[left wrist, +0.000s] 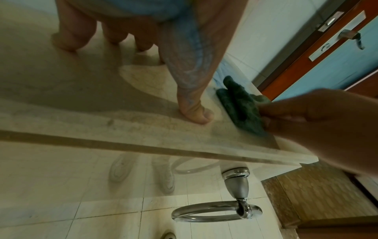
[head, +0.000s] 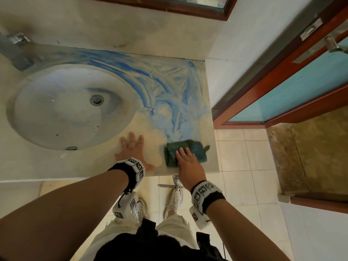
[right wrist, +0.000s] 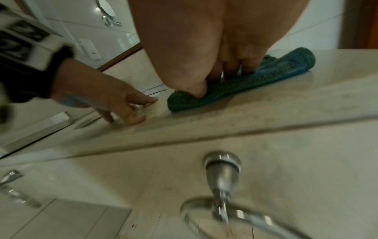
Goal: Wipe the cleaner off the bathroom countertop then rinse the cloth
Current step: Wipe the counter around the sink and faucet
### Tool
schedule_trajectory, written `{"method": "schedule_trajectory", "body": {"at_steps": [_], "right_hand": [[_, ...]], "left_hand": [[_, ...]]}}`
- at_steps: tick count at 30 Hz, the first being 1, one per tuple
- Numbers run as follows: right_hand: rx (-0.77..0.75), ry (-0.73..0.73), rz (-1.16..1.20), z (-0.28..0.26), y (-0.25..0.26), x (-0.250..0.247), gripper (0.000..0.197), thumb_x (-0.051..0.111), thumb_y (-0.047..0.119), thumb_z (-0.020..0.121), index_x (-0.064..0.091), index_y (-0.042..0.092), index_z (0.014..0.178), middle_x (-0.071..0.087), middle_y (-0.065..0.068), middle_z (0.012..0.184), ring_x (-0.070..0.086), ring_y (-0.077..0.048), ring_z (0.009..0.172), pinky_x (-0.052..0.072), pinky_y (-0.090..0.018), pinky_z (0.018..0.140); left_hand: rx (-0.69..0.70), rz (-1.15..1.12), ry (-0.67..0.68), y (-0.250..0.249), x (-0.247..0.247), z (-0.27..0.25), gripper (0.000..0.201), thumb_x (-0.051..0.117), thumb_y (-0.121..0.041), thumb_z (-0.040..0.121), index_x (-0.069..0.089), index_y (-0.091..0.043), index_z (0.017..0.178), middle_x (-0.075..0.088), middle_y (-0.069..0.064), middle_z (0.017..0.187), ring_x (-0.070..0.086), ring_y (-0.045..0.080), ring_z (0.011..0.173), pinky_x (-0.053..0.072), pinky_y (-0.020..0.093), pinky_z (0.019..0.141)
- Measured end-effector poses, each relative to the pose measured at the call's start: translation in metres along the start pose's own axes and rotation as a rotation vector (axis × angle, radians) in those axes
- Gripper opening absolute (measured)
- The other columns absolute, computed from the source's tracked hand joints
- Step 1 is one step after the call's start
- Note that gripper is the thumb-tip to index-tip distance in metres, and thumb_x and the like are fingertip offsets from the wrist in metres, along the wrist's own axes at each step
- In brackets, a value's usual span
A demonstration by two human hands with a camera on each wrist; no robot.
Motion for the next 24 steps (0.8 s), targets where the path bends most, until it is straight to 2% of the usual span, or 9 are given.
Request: {"method": "schedule_trajectory", "body": {"at_steps": [3, 5, 7, 10, 14, 19, 22, 24], "right_hand": [[-0.026, 0.039, -0.015, -0.034, 0.0, 0.015, 0.065, 0.041, 0.008, 0.095, 0.016, 0.016, 0.155, 0.012, -0.001, 0.163, 0.001, -0.022, 0.151, 0.0, -0.035, 0.121], [-0.034, 0.059, -0.041, -0.039, -0.002, 0.02, 0.067, 0.042, 0.007, 0.093, 0.017, 0.016, 0.155, 0.013, -0.001, 0.162, 0.001, -0.023, 0.151, 0.0, -0.037, 0.122], [-0.057, 0.065, -0.065, -0.03, -0.001, 0.017, 0.066, 0.043, 0.008, 0.093, 0.019, 0.015, 0.154, 0.015, -0.002, 0.162, 0.003, -0.024, 0.15, 0.005, -0.041, 0.123], [-0.095, 0.051, -0.067, 0.001, 0.008, 0.004, 0.065, 0.043, 0.009, 0.094, 0.019, 0.015, 0.154, 0.015, -0.002, 0.162, 0.004, -0.024, 0.15, 0.005, -0.037, 0.121], [-0.074, 0.006, -0.05, 0.034, 0.019, -0.009, 0.063, 0.04, 0.008, 0.094, 0.022, 0.015, 0.154, 0.018, -0.002, 0.162, 0.007, -0.023, 0.15, 0.006, -0.037, 0.121], [-0.062, 0.037, -0.068, -0.009, 0.013, 0.008, 0.063, 0.039, 0.011, 0.096, 0.017, 0.016, 0.155, 0.012, -0.002, 0.163, 0.003, -0.023, 0.15, 0.003, -0.036, 0.12], [-0.078, 0.062, -0.103, -0.035, 0.013, 0.02, 0.064, 0.041, 0.012, 0.096, 0.016, 0.015, 0.155, 0.013, -0.002, 0.163, 0.003, -0.024, 0.15, -0.002, -0.034, 0.118], [-0.077, 0.064, -0.11, -0.031, 0.014, 0.021, 0.064, 0.043, 0.014, 0.096, 0.017, 0.015, 0.155, 0.013, -0.002, 0.163, 0.003, -0.024, 0.15, -0.001, -0.035, 0.119]], "left_hand": [[0.005, -0.001, 0.015, 0.0, -0.001, -0.001, 0.138, 0.08, -0.067, 0.058, -0.017, -0.033, 0.151, -0.034, 0.0, 0.155, -0.022, 0.035, 0.145, 0.027, 0.066, 0.108], [0.008, -0.008, 0.013, 0.0, -0.001, 0.0, 0.137, 0.08, -0.065, 0.059, -0.016, -0.033, 0.151, -0.033, 0.0, 0.156, -0.022, 0.036, 0.145, 0.027, 0.065, 0.108], [0.006, -0.007, 0.004, 0.0, -0.001, -0.001, 0.137, 0.08, -0.065, 0.059, -0.016, -0.033, 0.151, -0.032, 0.0, 0.156, -0.022, 0.036, 0.145, 0.027, 0.064, 0.109], [0.005, -0.006, -0.013, 0.0, -0.002, -0.001, 0.138, 0.08, -0.066, 0.057, -0.014, -0.033, 0.151, -0.03, 0.0, 0.157, -0.021, 0.036, 0.145, 0.027, 0.063, 0.11], [0.009, -0.003, -0.019, 0.0, 0.0, 0.0, 0.139, 0.08, -0.068, 0.054, -0.014, -0.034, 0.151, -0.029, -0.001, 0.157, -0.02, 0.035, 0.145, 0.026, 0.063, 0.11], [0.063, 0.125, 0.02, 0.007, -0.007, -0.001, 0.131, 0.076, -0.068, 0.062, -0.013, -0.035, 0.152, -0.025, -0.001, 0.159, -0.013, 0.036, 0.147, 0.019, 0.057, 0.116], [0.099, 0.188, 0.01, 0.015, -0.01, 0.0, 0.126, 0.074, -0.068, 0.065, -0.013, -0.039, 0.151, -0.026, -0.004, 0.158, -0.015, 0.033, 0.147, 0.015, 0.066, 0.112], [0.089, 0.15, 0.017, 0.016, -0.009, 0.001, 0.126, 0.077, -0.064, 0.065, -0.013, -0.041, 0.15, -0.028, -0.007, 0.157, -0.019, 0.034, 0.146, 0.017, 0.069, 0.109]]}}
Point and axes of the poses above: each hand's wrist, its own z-axis towards the middle knuckle, its own x-axis out of the palm, y = z × x, the point moved 7 cm from there along z, towards the middle knuckle
